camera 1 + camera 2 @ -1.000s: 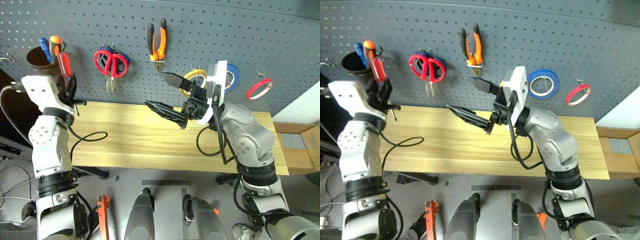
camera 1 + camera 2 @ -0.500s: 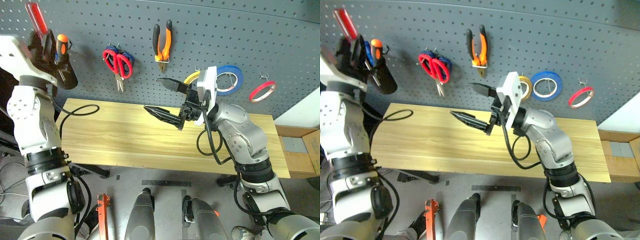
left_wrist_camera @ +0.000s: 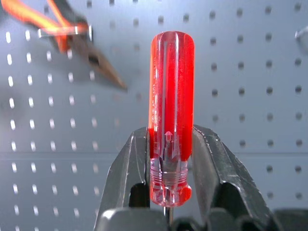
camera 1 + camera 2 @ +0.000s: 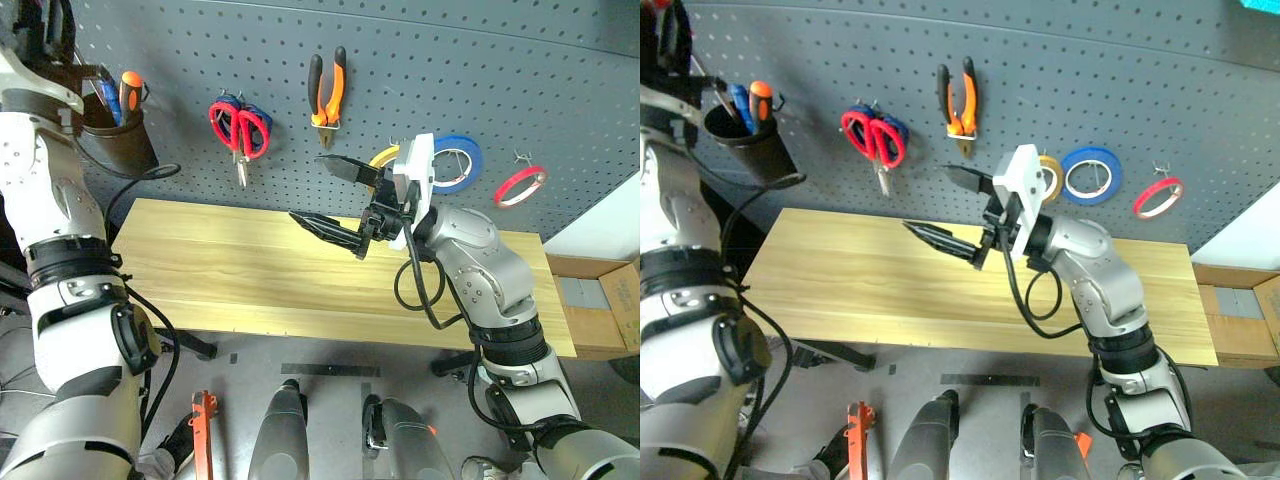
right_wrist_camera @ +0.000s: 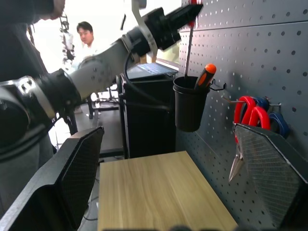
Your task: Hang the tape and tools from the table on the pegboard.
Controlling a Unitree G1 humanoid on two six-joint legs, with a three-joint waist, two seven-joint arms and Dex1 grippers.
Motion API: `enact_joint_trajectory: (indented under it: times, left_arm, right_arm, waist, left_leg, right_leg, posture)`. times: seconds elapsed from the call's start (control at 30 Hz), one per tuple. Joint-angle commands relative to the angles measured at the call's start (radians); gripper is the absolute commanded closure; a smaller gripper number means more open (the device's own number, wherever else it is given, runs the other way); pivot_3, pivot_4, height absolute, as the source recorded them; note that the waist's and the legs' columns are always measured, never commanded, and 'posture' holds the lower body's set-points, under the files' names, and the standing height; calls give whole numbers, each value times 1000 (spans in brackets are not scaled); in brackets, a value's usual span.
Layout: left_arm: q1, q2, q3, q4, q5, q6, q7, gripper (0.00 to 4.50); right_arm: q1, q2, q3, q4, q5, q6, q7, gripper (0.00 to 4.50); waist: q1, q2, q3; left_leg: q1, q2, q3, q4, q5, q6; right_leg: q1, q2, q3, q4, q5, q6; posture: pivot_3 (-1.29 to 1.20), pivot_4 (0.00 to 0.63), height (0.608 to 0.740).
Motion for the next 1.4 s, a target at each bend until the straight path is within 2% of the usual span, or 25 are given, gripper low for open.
enact_joint_trajectory:
  times: [0.03,0.33,0.77,1.4]
  left_arm:
    - [-47,28,-2,34,8,-65,-11,3644]
    - [-76,55,-22,155,51,-186,-7,3644]
    - [-58,29,-60,253,103,-351,21,3644]
    - [-70,2,-94,329,123,-408,39,3644]
  right_arm:
    - [3,0,-11,-28,0,-26,-5,0]
    - [6,2,-12,-28,-4,-27,-7,0]
    - [10,2,-10,-32,-5,-23,-11,0]
    - [28,-12,-11,-71,9,7,-29,0]
  waist:
    - [0,0,-4]
    - [0,-3,-16]
    - [0,-5,-21]
    - [0,-6,-23]
  left_leg:
    - [0,0,0,0,0,0]
    - [0,0,0,1,0,0]
    - [2,0,0,5,1,-1]
    - [3,0,0,7,2,-1]
  right_leg:
    - [0,0,0,0,0,0]
    - [0,0,0,1,0,0]
    - [0,0,0,10,0,0]
    - [0,0,2,13,1,0]
  posture:
    - [216,162,740]
    - [215,159,740]
    - [208,159,740]
    - [189,185,740]
